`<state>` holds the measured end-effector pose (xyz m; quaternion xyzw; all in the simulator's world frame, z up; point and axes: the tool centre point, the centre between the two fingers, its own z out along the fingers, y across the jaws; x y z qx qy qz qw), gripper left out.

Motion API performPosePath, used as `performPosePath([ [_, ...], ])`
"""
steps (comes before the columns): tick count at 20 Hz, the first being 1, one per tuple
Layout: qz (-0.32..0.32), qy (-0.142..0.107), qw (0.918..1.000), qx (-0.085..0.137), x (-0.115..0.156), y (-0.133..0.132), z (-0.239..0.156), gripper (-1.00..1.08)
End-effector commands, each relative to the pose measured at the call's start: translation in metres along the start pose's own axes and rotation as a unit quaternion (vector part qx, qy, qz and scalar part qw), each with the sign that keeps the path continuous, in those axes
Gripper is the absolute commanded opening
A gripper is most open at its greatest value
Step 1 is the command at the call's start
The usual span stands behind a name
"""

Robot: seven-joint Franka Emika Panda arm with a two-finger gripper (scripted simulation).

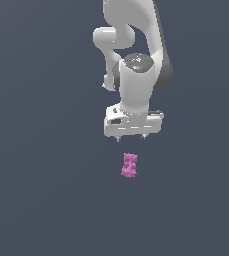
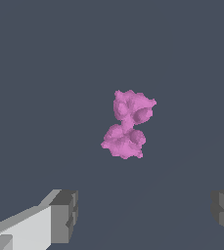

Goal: Pick up the object and move it to a goal position.

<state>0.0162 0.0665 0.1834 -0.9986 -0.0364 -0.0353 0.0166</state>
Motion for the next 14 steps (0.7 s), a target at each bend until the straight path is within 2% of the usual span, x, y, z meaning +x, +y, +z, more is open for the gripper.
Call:
performPosePath([
  [1, -0.003, 0.002, 1.0000, 0.002, 0.001, -0.007, -0.001, 1.00],
  [14, 0.032, -0.008, 0.9995, -0.001, 0.016, -0.003, 0.012, 1.00],
])
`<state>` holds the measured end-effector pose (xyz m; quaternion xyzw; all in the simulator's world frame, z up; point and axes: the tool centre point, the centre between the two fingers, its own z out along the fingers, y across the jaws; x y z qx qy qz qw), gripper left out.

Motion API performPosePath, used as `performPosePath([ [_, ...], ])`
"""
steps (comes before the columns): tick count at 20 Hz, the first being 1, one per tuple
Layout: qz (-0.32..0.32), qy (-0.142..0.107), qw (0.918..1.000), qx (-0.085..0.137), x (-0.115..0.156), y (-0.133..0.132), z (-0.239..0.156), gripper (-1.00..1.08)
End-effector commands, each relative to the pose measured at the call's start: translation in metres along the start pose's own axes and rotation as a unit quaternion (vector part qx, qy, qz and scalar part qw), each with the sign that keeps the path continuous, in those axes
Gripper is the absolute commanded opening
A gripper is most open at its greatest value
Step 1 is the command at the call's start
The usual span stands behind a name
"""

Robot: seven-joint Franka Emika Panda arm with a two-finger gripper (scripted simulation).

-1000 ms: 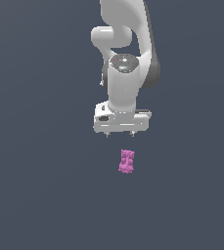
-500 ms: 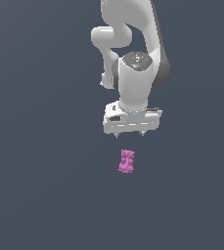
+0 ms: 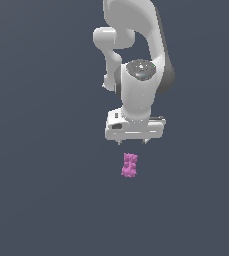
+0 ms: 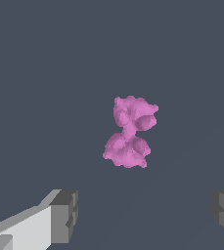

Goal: Pick up the object and move it to a goal position.

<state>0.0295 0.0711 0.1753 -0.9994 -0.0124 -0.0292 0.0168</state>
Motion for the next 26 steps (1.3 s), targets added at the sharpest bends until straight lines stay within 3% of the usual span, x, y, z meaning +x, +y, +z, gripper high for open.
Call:
performPosePath([
  [1, 0.014, -0.004, 0.9999, -0.002, 0.006, 0.001, 0.006, 1.00],
  [13, 0.091, -0.024, 0.9954, -0.016, 0.036, 0.004, 0.039, 1.00],
  [26, 0.103, -0.027, 0.9941, -0.019, 0.039, 0.005, 0.055, 1.00],
])
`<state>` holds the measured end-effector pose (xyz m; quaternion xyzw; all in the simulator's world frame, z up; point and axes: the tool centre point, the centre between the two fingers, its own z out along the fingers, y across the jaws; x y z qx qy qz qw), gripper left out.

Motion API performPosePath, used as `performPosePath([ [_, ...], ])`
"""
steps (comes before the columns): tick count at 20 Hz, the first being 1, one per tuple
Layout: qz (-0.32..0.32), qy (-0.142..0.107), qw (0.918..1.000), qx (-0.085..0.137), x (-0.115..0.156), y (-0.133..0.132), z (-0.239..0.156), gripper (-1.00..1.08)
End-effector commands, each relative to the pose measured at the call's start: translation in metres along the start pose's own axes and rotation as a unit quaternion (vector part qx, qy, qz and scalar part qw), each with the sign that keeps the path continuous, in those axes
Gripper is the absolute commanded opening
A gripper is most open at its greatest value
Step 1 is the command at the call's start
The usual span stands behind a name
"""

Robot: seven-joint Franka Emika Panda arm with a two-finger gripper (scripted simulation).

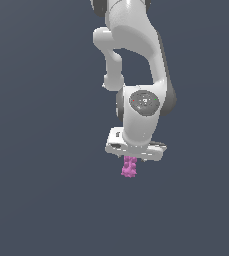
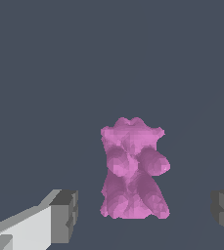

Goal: Pick up the object and move it to a goal position.

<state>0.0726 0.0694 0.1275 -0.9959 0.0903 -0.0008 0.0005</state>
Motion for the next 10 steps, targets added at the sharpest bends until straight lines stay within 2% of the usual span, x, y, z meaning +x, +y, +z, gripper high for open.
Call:
performPosePath([
  [1, 0.000, -0.001, 1.0000, 0.000, 0.000, 0.000, 0.009, 1.00],
  [10, 0.002, -0.001, 1.0000, -0.001, -0.001, 0.000, 0.046, 1.00],
])
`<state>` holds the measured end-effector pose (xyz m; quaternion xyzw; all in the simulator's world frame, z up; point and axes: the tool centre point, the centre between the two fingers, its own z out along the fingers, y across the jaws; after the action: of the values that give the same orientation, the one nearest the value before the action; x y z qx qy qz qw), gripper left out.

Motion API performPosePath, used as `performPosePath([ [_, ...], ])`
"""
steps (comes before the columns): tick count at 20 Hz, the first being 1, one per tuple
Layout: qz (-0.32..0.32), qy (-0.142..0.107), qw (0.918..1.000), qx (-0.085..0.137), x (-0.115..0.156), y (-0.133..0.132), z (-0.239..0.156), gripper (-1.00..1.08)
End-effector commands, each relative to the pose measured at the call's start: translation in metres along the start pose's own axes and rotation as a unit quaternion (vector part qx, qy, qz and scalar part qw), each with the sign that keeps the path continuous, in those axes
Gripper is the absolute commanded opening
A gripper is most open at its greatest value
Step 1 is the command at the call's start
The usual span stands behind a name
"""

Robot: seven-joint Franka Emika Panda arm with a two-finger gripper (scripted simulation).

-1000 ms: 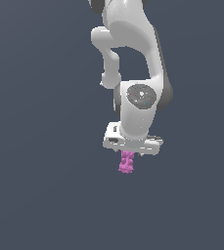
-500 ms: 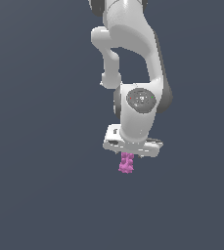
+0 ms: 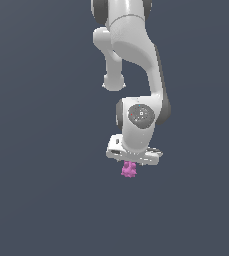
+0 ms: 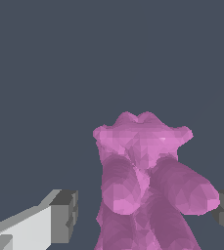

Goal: Pick up the object and move it to a goal position.

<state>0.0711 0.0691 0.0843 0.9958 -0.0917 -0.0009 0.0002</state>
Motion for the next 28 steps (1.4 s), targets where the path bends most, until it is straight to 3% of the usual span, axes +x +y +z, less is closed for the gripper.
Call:
performPosePath([
  [1, 0.000, 0.001, 1.0000, 0.000, 0.001, 0.000, 0.003, 1.00],
  [4, 0.000, 0.001, 1.0000, 0.000, 0.002, 0.000, 0.002, 1.00],
  [5, 0.000, 0.001, 1.0000, 0.000, 0.002, 0.000, 0.002, -1.00],
  [18, 0.000, 0.001, 1.0000, 0.000, 0.003, 0.003, -0.001, -1.00],
  [23, 0.000, 0.001, 1.0000, 0.000, 0.009, 0.026, -0.020, -1.00],
  [28, 0.000, 0.001, 1.0000, 0.000, 0.021, 0.066, -0.054, -1.00],
])
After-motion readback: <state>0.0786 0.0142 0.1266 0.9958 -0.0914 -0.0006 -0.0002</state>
